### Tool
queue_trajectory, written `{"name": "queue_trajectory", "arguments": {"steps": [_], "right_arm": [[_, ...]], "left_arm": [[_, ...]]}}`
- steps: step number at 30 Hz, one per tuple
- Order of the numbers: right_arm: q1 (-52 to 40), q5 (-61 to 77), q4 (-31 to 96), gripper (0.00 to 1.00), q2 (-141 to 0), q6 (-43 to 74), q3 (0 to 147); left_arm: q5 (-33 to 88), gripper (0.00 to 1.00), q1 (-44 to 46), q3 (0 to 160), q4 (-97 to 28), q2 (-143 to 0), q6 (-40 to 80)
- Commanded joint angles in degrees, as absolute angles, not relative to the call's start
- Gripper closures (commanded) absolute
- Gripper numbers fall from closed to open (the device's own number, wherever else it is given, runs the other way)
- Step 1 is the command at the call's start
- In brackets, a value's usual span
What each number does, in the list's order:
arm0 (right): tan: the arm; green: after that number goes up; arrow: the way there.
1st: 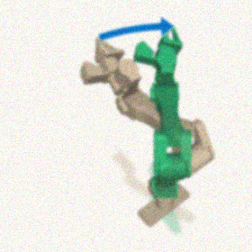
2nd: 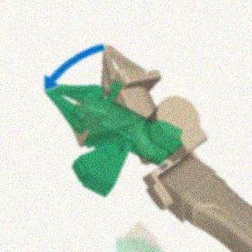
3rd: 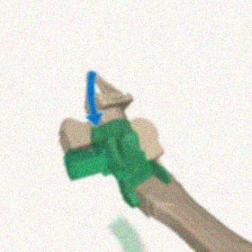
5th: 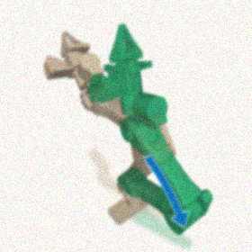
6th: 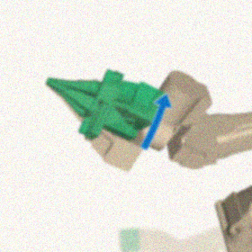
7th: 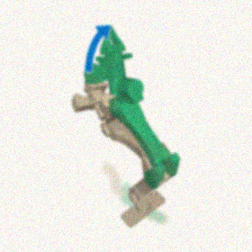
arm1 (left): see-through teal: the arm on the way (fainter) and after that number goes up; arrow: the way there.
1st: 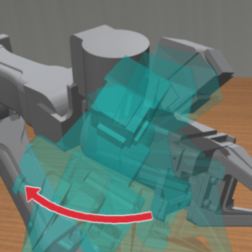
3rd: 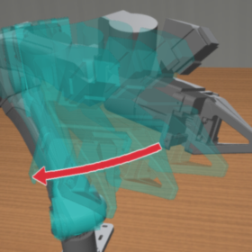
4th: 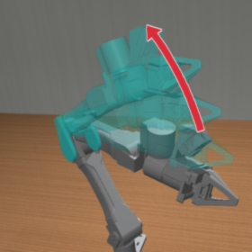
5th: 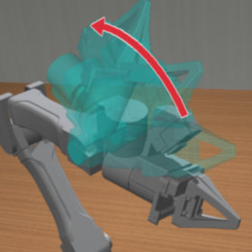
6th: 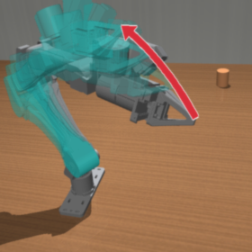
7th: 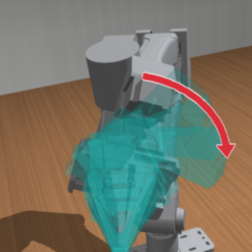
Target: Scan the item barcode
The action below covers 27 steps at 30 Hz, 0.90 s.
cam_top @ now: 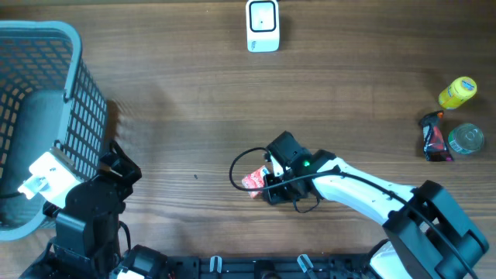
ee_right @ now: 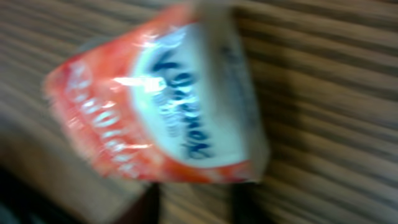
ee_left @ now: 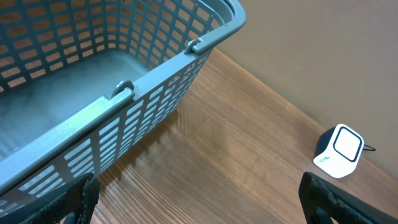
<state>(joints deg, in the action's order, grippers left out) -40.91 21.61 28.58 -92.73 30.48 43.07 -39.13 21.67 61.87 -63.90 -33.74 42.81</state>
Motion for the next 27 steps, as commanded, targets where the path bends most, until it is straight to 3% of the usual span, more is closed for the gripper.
{"name": "queue_trajectory", "arguments": {"steps": [1, 9, 18, 27], "right_arm": [[-40.6, 16.4, 32.3, 0.00, -94.7, 26.9, 41.0], [-40.6, 12.9, 41.4, 0.00, -81.7, 19.5, 43.8], [-40.7, 10.5, 32.4, 0.00, -87.5, 10.8, 44.7], [-44.3, 10.5, 32.2, 0.00, -89.1, 5.1, 51.5]], "left_arm": [[-39.3, 0.00, 21.3, 61.7, -63.8, -33.5, 43.7], [-39.3, 0.00, 21.3, 61.7, -63.7, -33.5, 43.8], [-39.3, 0.00, 21.3, 61.7, -63.7, -33.5, 43.8], [-39.3, 0.00, 21.3, 61.7, -63.7, -33.5, 43.8]]}}
